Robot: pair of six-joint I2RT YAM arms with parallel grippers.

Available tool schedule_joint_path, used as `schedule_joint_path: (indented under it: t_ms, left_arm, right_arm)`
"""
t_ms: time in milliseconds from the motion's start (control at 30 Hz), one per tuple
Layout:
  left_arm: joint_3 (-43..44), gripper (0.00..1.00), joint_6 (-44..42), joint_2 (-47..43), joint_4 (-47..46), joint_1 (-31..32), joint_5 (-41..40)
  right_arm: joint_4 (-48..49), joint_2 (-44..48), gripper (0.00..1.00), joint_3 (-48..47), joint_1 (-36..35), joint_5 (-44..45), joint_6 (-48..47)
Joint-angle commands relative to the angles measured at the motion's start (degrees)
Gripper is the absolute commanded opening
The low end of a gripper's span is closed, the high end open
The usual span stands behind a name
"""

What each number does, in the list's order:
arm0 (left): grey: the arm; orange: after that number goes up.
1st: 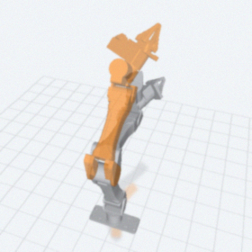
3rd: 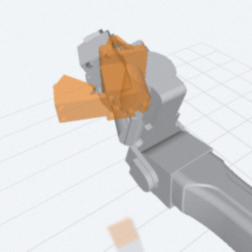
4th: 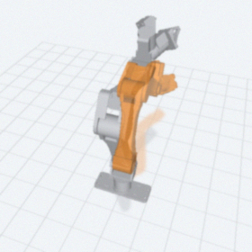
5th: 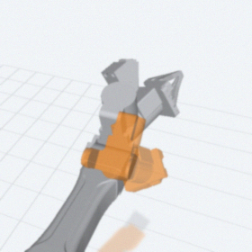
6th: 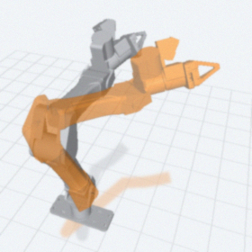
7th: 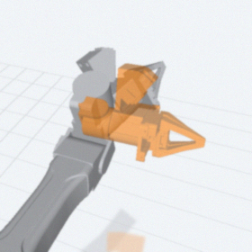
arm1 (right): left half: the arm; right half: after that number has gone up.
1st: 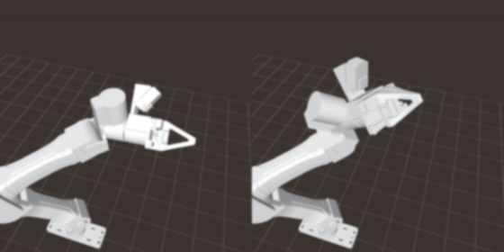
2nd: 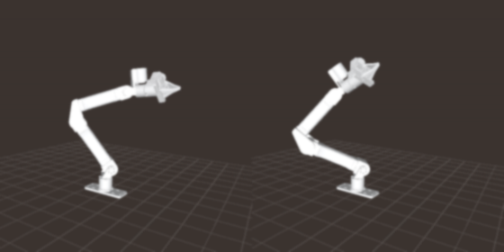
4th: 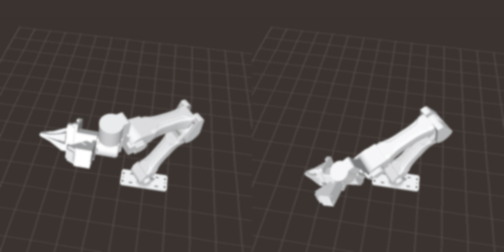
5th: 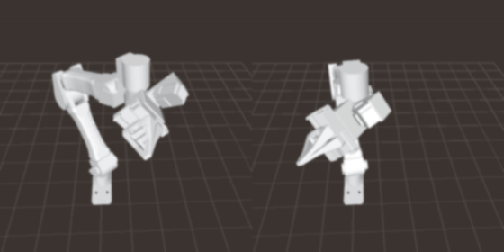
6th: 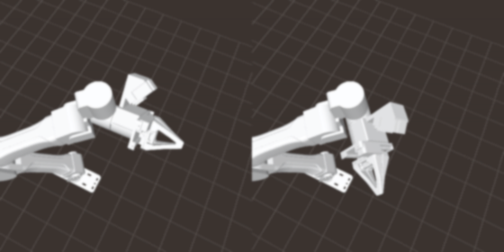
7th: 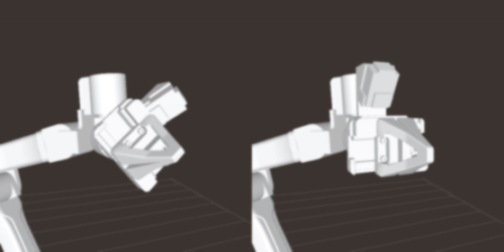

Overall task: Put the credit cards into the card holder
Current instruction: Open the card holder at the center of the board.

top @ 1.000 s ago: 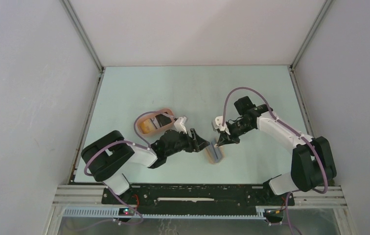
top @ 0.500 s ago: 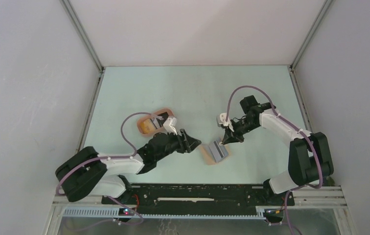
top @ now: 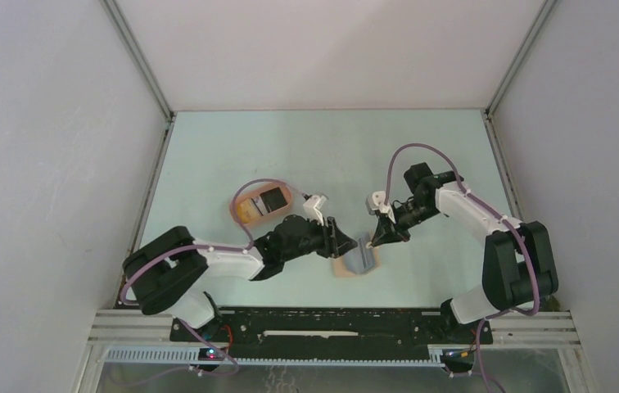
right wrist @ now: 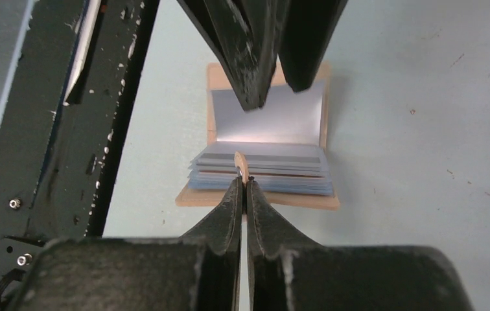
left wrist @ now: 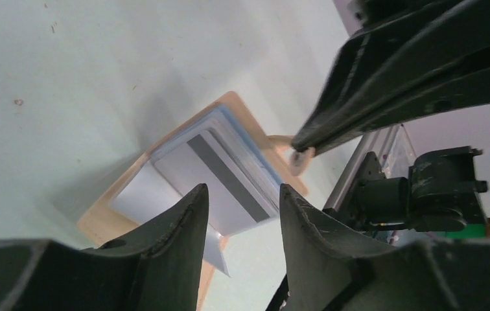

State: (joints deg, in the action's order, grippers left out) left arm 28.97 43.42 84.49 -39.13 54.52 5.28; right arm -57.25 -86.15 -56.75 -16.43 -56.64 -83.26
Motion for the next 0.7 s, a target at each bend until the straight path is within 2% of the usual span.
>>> schedule_joint_path:
  t_ms: [0,267,433,667]
  left_arm:
    - [3.4,0.5,0.9,5.0,-3.6,0.3,2.4]
    - [5.1,0.57,1.5,9.8,-2.0,0.3,1.8]
    - [5.3,0.67,1.1,8.9,-2.1,0.8,1.8]
    - [5.5,0.72,1.6,9.7,-2.1,0.8,1.7]
  right_arm:
    - [-3.6,2.2,0.07,-0.5,1.6,-6.0,-4.0]
    - [-5.5,0.4,0.07,-0.5,3.1,-5.1,-6.6]
    - [-6.1,0.6,0.08,-0.5,3.2,-6.3,-7.3]
    - [-6.0,1.4,0.08,-0.5,3.2,-7.2,-7.1]
